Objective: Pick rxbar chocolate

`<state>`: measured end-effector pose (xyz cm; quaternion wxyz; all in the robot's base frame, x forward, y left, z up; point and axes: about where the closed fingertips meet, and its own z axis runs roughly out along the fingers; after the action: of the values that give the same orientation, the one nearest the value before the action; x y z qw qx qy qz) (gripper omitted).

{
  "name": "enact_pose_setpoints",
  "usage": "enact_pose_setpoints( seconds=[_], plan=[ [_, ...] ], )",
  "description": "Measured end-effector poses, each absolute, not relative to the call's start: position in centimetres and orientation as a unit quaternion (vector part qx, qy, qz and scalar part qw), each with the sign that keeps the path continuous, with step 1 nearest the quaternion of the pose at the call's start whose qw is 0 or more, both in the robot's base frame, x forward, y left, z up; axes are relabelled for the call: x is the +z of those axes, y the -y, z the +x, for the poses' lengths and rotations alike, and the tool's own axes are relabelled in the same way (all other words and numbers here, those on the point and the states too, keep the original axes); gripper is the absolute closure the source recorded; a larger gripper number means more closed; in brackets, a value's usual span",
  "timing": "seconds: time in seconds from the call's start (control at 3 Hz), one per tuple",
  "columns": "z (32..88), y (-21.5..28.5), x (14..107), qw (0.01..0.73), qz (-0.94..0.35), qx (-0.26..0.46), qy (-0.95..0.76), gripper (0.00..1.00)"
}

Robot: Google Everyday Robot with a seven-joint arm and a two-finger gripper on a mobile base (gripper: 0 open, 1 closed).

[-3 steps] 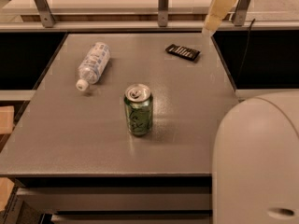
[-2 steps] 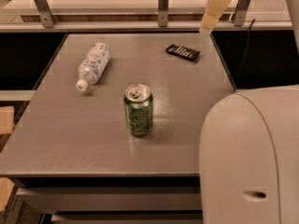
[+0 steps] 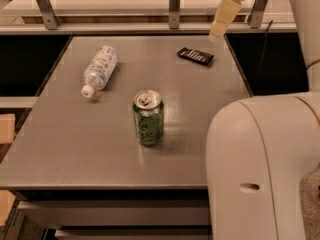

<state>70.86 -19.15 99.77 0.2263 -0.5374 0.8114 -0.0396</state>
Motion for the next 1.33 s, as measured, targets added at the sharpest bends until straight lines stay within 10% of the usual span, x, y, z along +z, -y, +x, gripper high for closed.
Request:
enact_pose_setpoints(
  seconds=[1.33],
  plan=[
    [75.5,16.9,92.6,0.232,-0.523,0.011,-0.820,0.00]
  ],
)
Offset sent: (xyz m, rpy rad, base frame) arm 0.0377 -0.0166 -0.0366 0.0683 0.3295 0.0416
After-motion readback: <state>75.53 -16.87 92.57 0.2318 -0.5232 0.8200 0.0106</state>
